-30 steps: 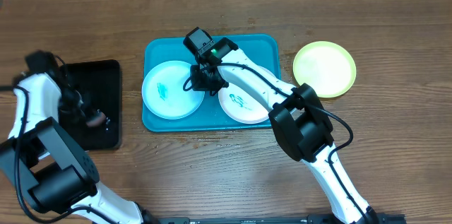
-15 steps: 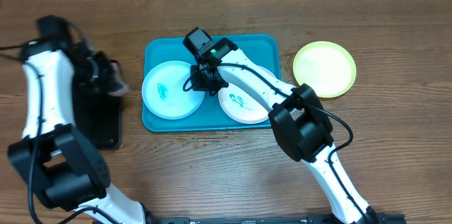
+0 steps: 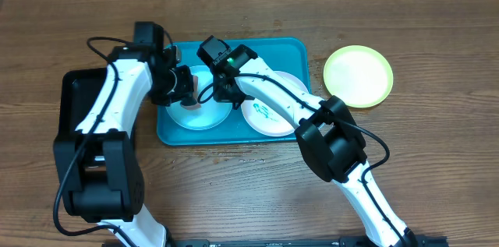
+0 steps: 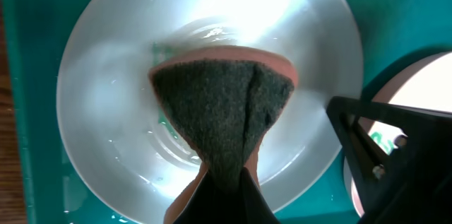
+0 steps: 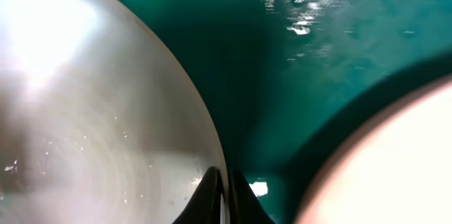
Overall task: Clean dirty plates on tray and stack at the side
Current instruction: 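Scrub the left white plate with the sponge in the left gripper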
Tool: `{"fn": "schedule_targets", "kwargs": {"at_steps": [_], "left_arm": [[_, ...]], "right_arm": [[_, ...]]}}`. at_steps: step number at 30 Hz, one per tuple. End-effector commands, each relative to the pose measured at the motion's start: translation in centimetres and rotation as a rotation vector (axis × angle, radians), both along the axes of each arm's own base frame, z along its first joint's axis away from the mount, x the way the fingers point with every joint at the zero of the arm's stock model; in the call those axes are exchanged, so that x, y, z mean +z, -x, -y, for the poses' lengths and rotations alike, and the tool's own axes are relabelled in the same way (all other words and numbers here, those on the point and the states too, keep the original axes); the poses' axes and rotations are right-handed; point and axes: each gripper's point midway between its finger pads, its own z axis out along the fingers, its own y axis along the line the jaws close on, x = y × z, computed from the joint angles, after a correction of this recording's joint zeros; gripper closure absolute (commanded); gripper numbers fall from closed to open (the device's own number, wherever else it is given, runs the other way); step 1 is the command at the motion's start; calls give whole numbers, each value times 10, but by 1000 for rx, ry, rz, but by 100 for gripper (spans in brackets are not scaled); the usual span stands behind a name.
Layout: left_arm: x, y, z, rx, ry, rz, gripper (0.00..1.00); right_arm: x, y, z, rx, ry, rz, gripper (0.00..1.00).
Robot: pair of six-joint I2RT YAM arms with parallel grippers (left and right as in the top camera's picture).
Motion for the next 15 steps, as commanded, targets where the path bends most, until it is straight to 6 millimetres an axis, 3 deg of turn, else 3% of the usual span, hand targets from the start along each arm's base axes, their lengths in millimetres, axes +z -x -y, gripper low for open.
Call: {"fn": "schedule_targets", "kwargs": {"at_steps": [1,10,13,15], "left_arm": [[-1,-1,3,61,-30,4,96],[-8,-24,1,170,-56,65,96],[-21,-26,2,201,-44,40,96],[-35,-26,13,195,17,-2,96]], "right_arm": [[-23,-6,38,-66,150,6,96],[-23,-8,34,-61,130,9,96],[-23,-8,34,-61,127,12,96],[-23,-8,34,-60,127,12,96]]}}
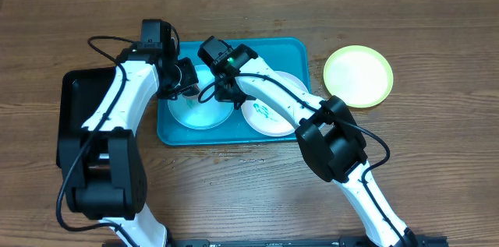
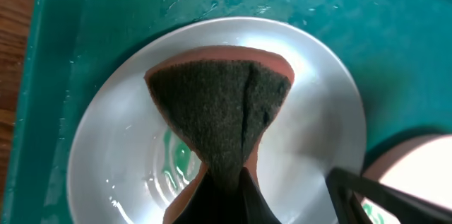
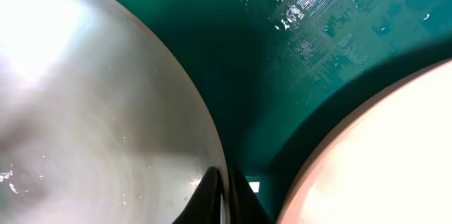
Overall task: Clean dirty plates on tray and stack at the side
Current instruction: 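Scrub the left white plate with the sponge in the left gripper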
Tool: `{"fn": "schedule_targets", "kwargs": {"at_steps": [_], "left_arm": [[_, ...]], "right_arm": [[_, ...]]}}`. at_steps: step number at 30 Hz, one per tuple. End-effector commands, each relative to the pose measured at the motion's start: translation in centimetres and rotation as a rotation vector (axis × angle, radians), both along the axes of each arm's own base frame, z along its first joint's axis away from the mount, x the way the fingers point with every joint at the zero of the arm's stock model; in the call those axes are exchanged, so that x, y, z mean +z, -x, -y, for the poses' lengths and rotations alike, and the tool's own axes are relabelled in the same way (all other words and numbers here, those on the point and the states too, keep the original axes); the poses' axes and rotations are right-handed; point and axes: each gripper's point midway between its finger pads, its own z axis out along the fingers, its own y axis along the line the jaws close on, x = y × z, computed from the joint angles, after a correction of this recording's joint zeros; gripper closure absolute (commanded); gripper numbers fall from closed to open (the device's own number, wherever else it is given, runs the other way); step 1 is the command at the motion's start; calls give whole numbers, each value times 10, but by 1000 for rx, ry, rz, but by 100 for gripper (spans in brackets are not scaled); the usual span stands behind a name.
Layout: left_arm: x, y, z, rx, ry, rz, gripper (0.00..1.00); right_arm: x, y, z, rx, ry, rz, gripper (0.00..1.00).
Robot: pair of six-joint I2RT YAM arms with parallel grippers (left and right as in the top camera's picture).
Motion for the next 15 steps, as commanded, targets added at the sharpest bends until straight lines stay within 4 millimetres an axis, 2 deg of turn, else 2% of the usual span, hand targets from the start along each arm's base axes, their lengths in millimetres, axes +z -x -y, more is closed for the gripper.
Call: {"fn": "schedule_targets", "kwargs": {"at_steps": [1,5,9,11,15], "left_arm": [[-32,4,19,21,100,-88,96],[-53,6,43,-19,207,-135,96],[-74,14,47,-85,179,-171,96],[-84,20,33,-81,90,-200,96],[-90,36,-23,-24,-231,-271,96]], "right_arm": [[-24,-7,29,-36,107,2,96],[-24,-8,28,-37,103,7,96],[-24,-8,28,-37,103,7,96],[-24,-8,28,-36,103,7,96],[-24,-8,28,-36,103,7,96]]}}
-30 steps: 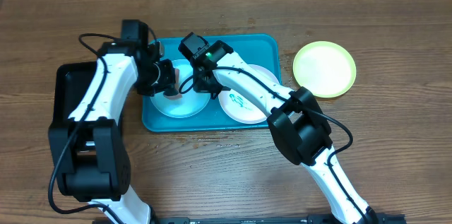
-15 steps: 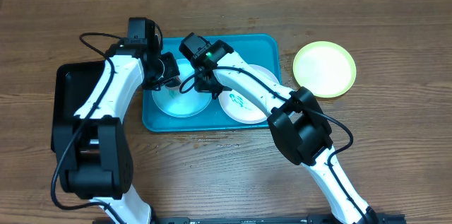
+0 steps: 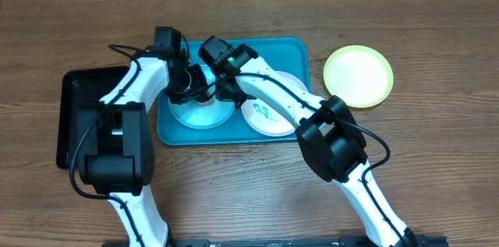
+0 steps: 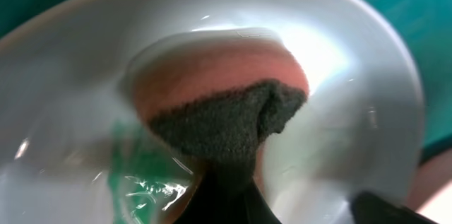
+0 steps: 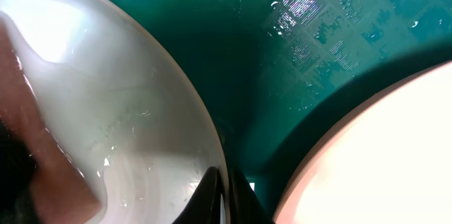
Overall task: Clean dirty plates on tray and stack at the side
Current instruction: 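Scrub the left white plate with the sponge in the left gripper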
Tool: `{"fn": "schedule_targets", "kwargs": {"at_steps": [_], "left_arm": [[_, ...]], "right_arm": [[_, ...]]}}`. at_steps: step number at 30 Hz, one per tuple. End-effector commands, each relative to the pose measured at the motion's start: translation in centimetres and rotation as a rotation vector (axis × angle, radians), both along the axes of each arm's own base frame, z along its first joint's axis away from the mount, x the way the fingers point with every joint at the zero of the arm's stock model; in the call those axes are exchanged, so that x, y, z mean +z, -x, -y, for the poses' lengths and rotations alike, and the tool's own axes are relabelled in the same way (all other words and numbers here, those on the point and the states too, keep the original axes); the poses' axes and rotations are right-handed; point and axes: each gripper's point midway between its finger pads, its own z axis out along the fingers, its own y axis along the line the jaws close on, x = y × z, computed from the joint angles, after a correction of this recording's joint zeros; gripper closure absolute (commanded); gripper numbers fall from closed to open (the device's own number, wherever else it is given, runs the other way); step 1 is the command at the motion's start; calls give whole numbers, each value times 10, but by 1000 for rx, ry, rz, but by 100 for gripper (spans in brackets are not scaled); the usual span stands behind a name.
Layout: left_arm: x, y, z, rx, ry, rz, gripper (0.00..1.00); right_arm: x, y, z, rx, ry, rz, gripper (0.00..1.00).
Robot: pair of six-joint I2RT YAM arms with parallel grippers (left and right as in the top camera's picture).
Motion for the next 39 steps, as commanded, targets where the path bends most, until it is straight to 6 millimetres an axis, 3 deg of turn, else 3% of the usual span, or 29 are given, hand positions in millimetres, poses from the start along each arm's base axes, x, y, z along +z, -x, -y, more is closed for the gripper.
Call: {"fn": "schedule_targets", "kwargs": {"at_steps": [1,4,8,11,18,22,29,35,39], "left_arm": [[-34,36,-58,-11,-369,-151,96],[-16,43,-95,1,-592,-185,96],[7,39,-105,3,-656,-184,96],[11,28,-87,5,-550,-158,96],[0,5,2,-36,-40,-59,96],[-5,3,27,-72,55,-23,96],[-11,20,39,-179,49,-50,96],[-11,59,34,-434,32,-139,96],[-8,71,29,-553,32,-158,96]], "right_arm": [[-25,-6,25,-33,95,-3,96],[-24,-6,26,-32,96,-3,96],[-24,-6,26,-29,98,-1,96],[-24,-6,26,-29,98,-1,96],[-24,-6,26,-29,98,-1,96],[-24,-6,25,-29,96,1,96],[-24,-8,24,-29,91,7,96],[-24,-8,24,-3,96,6,96],[-24,-7,24,-3,93,3,96]]}}
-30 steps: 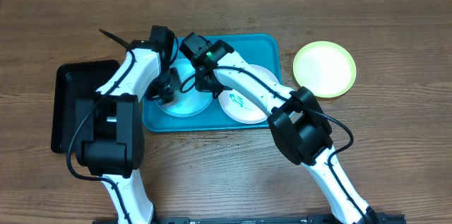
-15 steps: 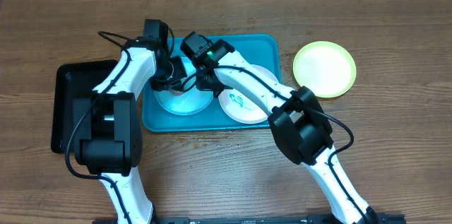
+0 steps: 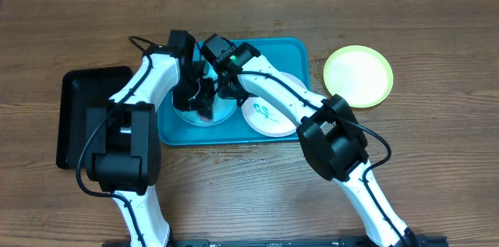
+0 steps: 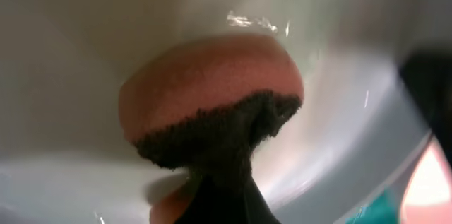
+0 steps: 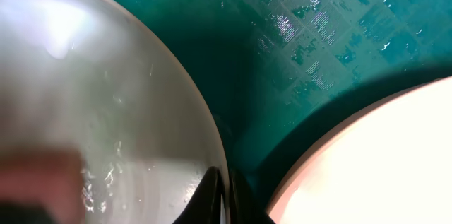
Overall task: Clean dirty plates on tray and stack at the side
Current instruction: 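Scrub the left white plate with the sponge in the left gripper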
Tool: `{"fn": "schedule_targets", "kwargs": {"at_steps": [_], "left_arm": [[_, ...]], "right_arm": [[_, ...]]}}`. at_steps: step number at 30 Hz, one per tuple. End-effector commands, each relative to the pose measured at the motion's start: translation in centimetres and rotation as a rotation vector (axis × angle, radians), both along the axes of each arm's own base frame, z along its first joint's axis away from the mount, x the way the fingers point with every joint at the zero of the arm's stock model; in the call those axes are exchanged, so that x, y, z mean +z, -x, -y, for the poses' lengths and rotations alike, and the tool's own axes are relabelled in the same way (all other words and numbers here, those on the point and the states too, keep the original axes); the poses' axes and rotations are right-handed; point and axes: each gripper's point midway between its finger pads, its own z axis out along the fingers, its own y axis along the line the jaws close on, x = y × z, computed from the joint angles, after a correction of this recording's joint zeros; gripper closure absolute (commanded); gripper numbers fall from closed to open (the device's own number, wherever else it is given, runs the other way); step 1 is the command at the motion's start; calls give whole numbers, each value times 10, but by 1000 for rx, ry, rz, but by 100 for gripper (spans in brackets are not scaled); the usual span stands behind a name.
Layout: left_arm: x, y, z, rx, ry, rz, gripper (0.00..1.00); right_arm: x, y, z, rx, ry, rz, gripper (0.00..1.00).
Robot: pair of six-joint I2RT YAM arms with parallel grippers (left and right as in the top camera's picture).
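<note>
On the teal tray (image 3: pixel 288 54) a pale blue plate (image 3: pixel 187 114) lies at the left and a white plate with green marks (image 3: pixel 269 113) at the right. My left gripper (image 3: pixel 204 100) is shut on an orange sponge with a dark scouring face (image 4: pixel 212 93), pressed into the pale plate (image 4: pixel 85 54). My right gripper (image 5: pixel 227 194) is shut on that plate's right rim (image 5: pixel 205 128), next to the white plate (image 5: pixel 381 160).
A black tray (image 3: pixel 78 114) sits left of the teal one. A green plate (image 3: pixel 358 75) rests on the wooden table (image 3: pixel 437 153) at the right. Water drops cover the teal tray floor (image 5: pixel 311 33).
My left gripper has moved right and toward the near side across the pale plate, the sponge still pressed down. The right gripper holds the same rim spot.
The sponge hung over the middle of the pale plate, green smears showing beneath it. Then it was higher, toward the plate's far side. Then it was pressed onto the plate, and now it presses nearer the right rim. The right gripper held the rim throughout.
</note>
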Motion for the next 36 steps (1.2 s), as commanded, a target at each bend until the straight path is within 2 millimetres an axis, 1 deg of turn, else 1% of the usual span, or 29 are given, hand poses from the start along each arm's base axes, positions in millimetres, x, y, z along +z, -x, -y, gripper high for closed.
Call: {"fn": "schedule_targets", "kwargs": {"at_steps": [1,5,7,9,11,12,14,15,18,22,24,25,26,29,31,34,36], "left_arm": [[-9,22,4,-173,38,-48,96],[-1,2,-17,-110,-26,-10,96],[3,-10,-26,6,-41,3,96],[8,-24,-25,145,-5,17,96],[13,-37,-14,227,86,35,96],[17,-44,-4,249,155,50,96],[28,-56,19,236,300,89,96],[33,-60,27,225,340,104,96],[36,-68,41,246,360,124,96],[33,-68,60,212,359,132,96],[25,-65,60,206,308,127,96],[20,-63,56,210,266,125,96],[12,-60,46,240,198,107,96],[6,-56,33,266,138,89,96],[1,-55,17,286,73,85,96],[-6,-49,-10,308,-62,80,96],[-9,-44,-36,318,-211,82,96]], "right_arm": [[-25,1,17,-10,76,-20,96],[-25,3,19,-9,84,-28,96],[-25,3,20,-10,85,-29,96],[-25,3,19,-10,84,-28,96],[-25,2,19,-10,82,-26,96],[-25,2,18,-10,80,-24,96],[-25,2,18,-11,79,-23,96],[-25,2,18,-10,79,-23,96],[-25,2,18,-10,80,-24,96],[-25,2,18,-10,79,-24,96],[-25,2,18,-10,80,-24,96],[-25,2,18,-10,80,-24,96],[-25,3,19,-10,82,-27,96],[-25,3,19,-10,84,-29,96],[-25,3,19,-10,84,-29,96],[-25,3,19,-10,84,-29,96],[-25,3,19,-10,84,-29,96]]}}
